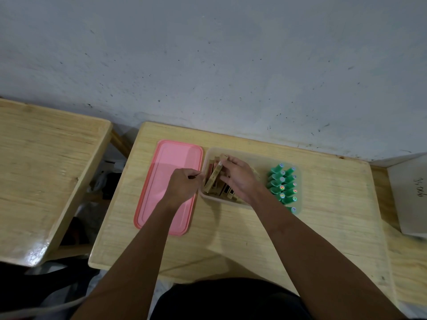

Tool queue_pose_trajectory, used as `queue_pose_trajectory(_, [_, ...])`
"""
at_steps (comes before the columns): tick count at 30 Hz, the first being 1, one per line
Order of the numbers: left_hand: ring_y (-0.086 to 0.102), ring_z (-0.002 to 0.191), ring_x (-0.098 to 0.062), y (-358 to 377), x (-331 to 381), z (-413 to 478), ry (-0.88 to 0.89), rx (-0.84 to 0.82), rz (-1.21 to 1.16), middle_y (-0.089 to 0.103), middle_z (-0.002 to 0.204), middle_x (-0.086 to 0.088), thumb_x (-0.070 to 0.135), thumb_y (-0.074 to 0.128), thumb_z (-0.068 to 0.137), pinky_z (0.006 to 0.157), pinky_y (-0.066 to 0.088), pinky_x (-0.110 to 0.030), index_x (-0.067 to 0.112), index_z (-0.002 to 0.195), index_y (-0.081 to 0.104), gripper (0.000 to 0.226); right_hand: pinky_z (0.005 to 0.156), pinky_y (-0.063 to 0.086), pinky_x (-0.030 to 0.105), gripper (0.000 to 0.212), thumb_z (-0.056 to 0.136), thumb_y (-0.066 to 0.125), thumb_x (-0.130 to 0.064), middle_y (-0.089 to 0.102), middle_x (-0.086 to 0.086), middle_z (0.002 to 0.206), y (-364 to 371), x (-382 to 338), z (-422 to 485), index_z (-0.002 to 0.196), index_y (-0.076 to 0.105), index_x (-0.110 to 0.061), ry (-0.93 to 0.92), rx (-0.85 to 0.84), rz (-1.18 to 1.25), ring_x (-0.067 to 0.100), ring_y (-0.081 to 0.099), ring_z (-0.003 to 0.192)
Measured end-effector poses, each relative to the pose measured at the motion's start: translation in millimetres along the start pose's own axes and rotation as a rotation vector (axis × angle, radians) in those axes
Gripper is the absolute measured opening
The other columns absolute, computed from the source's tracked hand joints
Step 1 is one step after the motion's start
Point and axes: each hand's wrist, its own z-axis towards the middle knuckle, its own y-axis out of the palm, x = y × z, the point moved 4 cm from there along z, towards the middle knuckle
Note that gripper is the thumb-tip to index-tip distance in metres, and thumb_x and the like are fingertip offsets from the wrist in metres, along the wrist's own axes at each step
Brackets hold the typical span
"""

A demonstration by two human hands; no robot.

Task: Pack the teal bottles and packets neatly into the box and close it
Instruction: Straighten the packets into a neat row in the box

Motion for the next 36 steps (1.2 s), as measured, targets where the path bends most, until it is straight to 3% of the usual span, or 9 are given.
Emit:
queue_pose_trajectory(5, [0.07,0.087,-0.022,-0.1,-1.3,0.9,-0.014,-0.01,-0.003,0.073,0.098,-0.01,0.021,0.062,0.089,0.085,0.058,-0.039,0.005,0.108,0.07,0.026,0.075,0.055,0.038,0.031,0.103,0.039,-0.008,0.063,0.019,0.106,-1.4,4.4,-0.3,0.133,0.045,-0.006,0.071,0.058,0.187,0.024,0.063,0.087])
queue_pose_trajectory(7, [0.07,0.088,-0.022,-0.2,-1.5,1.0,-0.013,-0.01,-0.007,0.073,0.1,-0.011,0.021,0.063,0.089,0.086,0.057,-0.04,0.005,0.108,0.07,0.026,0.069,0.05,0.033,0.032,0.103,0.037,-0.01,0.062,0.015,0.096,-1.8,3.9,-1.9,0.133,0.047,-0.005,0.082,0.077,0.19,0.019,0.057,0.077])
queue_pose_trajectory(13, [0.07,0.085,-0.02,0.4,0.0,0.7,-0.012,-0.009,0.004,0.073,0.097,-0.008,0.022,0.062,0.09,0.084,0.058,-0.039,0.006,0.109,0.069,0.026,0.056,0.042,0.025,0.021,0.101,0.046,-0.022,0.051,0.002,0.07,0.4,5.1,-1.2,0.098,0.059,-0.005,0.11,0.012,0.086,0.011,0.046,0.058])
queue_pose_trajectory(18, [0.069,0.091,-0.02,0.2,-0.4,-0.2,-0.006,-0.007,0.013,0.072,0.104,-0.009,0.022,0.062,0.09,0.088,0.056,-0.038,0.006,0.112,0.069,0.028,0.075,0.053,0.031,0.025,0.101,0.05,-0.02,0.066,0.011,0.094,-4.4,5.4,3.2,0.112,0.064,-0.003,0.018,0.043,-0.04,0.016,0.059,0.076])
queue_pose_trajectory(24, [0.068,0.092,-0.02,0.2,0.0,0.0,-0.011,-0.012,0.026,0.072,0.104,-0.008,0.023,0.062,0.09,0.089,0.056,-0.038,0.007,0.11,0.069,0.027,0.073,0.056,0.026,0.028,0.097,0.057,-0.03,0.073,0.001,0.104,-5.0,-2.9,0.6,0.12,0.066,-0.015,-0.111,0.121,-0.391,0.015,0.07,0.093])
queue_pose_trajectory(26, [0.068,0.092,-0.02,-0.1,0.1,-0.4,-0.014,-0.011,0.025,0.072,0.104,-0.009,0.022,0.062,0.09,0.089,0.056,-0.039,0.007,0.11,0.07,0.027,0.074,0.056,0.025,0.031,0.095,0.06,-0.032,0.073,-0.001,0.103,-4.1,-3.3,3.4,0.121,0.066,-0.016,-0.132,0.153,-0.418,0.014,0.07,0.093])
queue_pose_trajectory(30, [0.068,0.093,-0.021,-0.3,1.0,-1.0,-0.015,-0.011,0.025,0.072,0.103,-0.008,0.022,0.062,0.09,0.091,0.055,-0.04,0.007,0.11,0.07,0.027,0.094,0.054,0.039,0.029,0.091,0.067,-0.028,0.07,-0.002,0.112,0.6,0.1,9.8,0.118,0.068,-0.019,-0.094,0.236,-0.345,0.017,0.066,0.103])
queue_pose_trajectory(33, [0.068,0.092,-0.021,-0.6,2.6,-2.5,-0.01,-0.012,0.034,0.073,0.101,-0.008,0.022,0.061,0.09,0.09,0.055,-0.039,0.007,0.109,0.07,0.026,0.092,0.05,0.028,0.031,0.089,0.069,-0.027,0.069,-0.003,0.117,4.6,-0.4,9.9,0.119,0.068,-0.017,-0.096,0.308,-0.37,0.014,0.062,0.105])
queue_pose_trajectory(36, [0.068,0.091,-0.02,-0.7,4.5,-3.4,-0.014,-0.012,0.041,0.073,0.1,-0.007,0.022,0.06,0.09,0.088,0.056,-0.037,0.007,0.108,0.07,0.025,0.096,0.05,0.029,0.032,0.087,0.071,-0.024,0.07,0.001,0.116,7.6,0.0,13.1,0.117,0.069,-0.013,-0.134,0.352,-0.432,0.015,0.064,0.104])
